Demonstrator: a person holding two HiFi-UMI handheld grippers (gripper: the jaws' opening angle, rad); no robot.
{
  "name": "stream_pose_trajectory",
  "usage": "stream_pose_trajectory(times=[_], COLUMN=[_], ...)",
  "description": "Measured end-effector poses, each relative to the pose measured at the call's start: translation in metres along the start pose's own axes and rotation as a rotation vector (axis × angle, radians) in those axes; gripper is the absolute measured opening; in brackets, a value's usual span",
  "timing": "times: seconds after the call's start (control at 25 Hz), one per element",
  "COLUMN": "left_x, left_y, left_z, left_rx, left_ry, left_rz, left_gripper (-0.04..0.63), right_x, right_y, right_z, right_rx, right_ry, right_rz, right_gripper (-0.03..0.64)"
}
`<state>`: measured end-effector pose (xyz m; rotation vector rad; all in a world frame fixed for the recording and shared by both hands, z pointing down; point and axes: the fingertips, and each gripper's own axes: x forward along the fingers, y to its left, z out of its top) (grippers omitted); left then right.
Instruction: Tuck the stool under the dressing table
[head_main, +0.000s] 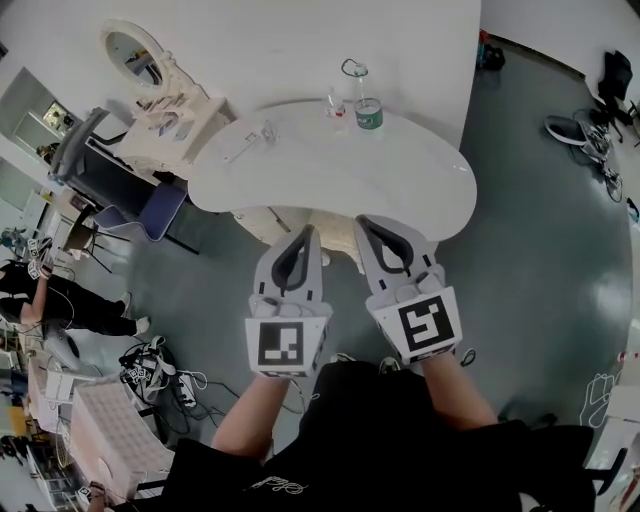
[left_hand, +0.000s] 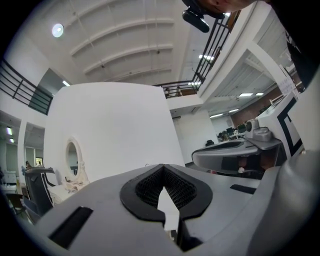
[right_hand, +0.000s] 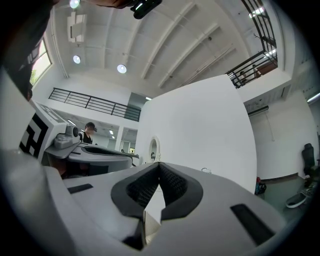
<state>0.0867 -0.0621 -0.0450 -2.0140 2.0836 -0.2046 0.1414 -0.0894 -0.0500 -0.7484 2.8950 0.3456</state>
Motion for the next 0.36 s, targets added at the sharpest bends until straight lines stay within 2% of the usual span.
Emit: stream_pose_trajectory(times=[0.16, 0.36], left_x=[-0.0014, 0.0003], left_y=[-0.0011, 0.0017], left_z=[-0.0057, -0.0069], left_rx=[0.033, 0.007], left_ry=[0.013, -0.015], left_rz=[-0.003, -0.004], left_gripper=[0.006, 0.006], right_x=[-0.0042, 0.001], right_y=[0.0033, 0.0058], right_z=[-0.0024, -0.0032], right_rx=[-0.013, 0.004], right_ry=[0.0, -0.016], right_rz=[0.006, -0.013], right_gripper=[0.006, 0.006])
